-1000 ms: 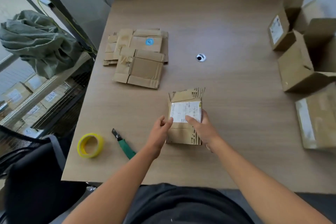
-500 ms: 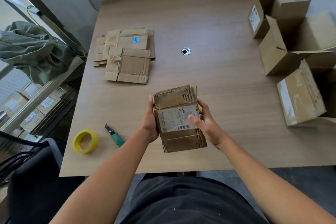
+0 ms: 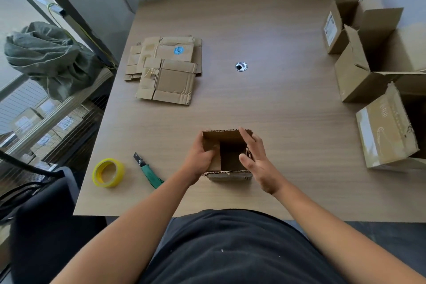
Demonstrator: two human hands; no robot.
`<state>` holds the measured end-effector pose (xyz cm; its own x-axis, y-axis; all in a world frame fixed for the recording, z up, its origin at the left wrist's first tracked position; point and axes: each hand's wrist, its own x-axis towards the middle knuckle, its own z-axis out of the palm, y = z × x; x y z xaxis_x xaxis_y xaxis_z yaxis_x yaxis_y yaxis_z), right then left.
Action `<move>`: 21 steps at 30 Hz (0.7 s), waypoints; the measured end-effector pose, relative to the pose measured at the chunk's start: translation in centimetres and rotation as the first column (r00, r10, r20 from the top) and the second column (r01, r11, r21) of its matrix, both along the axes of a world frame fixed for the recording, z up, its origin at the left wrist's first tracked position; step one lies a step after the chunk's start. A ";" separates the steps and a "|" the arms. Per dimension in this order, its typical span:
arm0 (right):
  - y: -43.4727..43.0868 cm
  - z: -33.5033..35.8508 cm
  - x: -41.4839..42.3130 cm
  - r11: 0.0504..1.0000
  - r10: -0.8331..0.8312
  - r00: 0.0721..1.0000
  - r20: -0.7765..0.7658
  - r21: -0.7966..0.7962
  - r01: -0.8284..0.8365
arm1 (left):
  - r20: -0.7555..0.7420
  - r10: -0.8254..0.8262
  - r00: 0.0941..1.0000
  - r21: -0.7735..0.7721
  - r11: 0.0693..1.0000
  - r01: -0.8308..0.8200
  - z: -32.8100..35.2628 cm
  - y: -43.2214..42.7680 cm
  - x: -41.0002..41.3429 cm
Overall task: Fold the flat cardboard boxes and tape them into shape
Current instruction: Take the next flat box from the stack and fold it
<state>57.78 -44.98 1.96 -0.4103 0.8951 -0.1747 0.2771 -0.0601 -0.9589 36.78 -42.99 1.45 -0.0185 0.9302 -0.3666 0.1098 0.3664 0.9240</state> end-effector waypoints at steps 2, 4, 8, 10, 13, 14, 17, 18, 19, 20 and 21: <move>-0.2 -0.6 0.5 0.994 0.079 0.995 0.056 0.065 -0.083 | 0.052 0.104 0.993 -0.039 0.994 -0.102 0.0 0.5 0.6; 0.0 -1.0 1.0 0.978 0.125 0.983 0.132 0.152 -0.145 | 0.118 0.188 0.975 -0.098 0.979 -0.177 0.3 1.2 1.0; 0.4 -1.6 2.0 0.951 0.173 0.959 0.225 0.217 -0.222 | 0.114 0.199 0.973 -0.144 0.973 -0.182 0.4 2.0 1.3; 0.4 -2.0 2.3 0.928 0.197 0.943 0.269 0.260 -0.268 | 0.095 0.194 0.976 -0.142 0.973 -0.180 0.4 2.0 1.3; 0.3 -2.0 2.4 0.918 0.187 0.954 0.233 0.303 -0.254 | 0.066 0.206 0.976 -0.131 0.972 -0.196 0.4 1.6 1.1; 0.3 -2.2 2.4 0.909 0.194 0.955 0.224 0.326 -0.261 | 0.053 0.212 0.976 -0.125 0.971 -0.204 0.5 1.6 0.9; 0.0 -3.2 2.0 0.867 0.186 0.945 0.271 0.408 -0.287 | 0.025 0.192 0.981 -0.104 0.976 -0.189 0.6 1.8 0.6; 0.0 -3.6 1.7 0.876 0.127 0.963 0.239 0.428 -0.222 | 0.008 0.161 0.987 -0.090 0.983 -0.160 0.7 1.9 0.6; 0.1 -3.8 1.5 0.899 0.046 0.983 0.177 0.422 -0.118 | 0.001 0.129 0.992 -0.078 0.989 -0.128 0.7 1.9 0.7; 0.3 -4.0 1.3 0.927 -0.040 0.994 0.100 0.374 -0.001 | 0.020 0.112 0.994 -0.080 0.991 -0.110 0.6 1.6 0.8; 0.5 -4.2 1.1 0.944 -0.108 0.994 0.036 0.317 0.091 | 0.070 0.118 0.990 -0.102 0.989 -0.111 0.5 1.2 0.8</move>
